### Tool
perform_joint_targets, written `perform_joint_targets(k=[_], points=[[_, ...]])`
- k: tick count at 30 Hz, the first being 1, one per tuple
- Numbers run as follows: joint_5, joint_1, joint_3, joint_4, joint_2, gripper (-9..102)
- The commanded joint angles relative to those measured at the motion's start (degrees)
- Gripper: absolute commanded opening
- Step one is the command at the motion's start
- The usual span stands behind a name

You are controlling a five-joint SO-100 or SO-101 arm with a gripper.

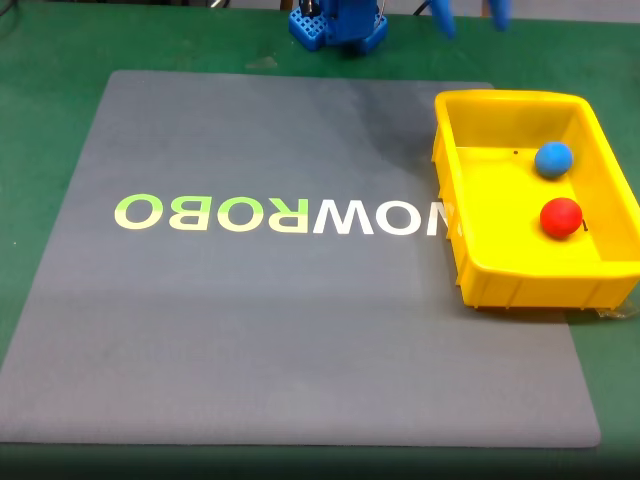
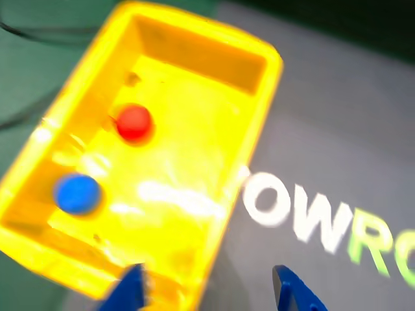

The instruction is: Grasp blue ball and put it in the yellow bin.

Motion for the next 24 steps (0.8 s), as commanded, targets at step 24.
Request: perform_joint_targets(k=[24], points=[[-7.0,20.9,64.6,6.2,54.1,0]])
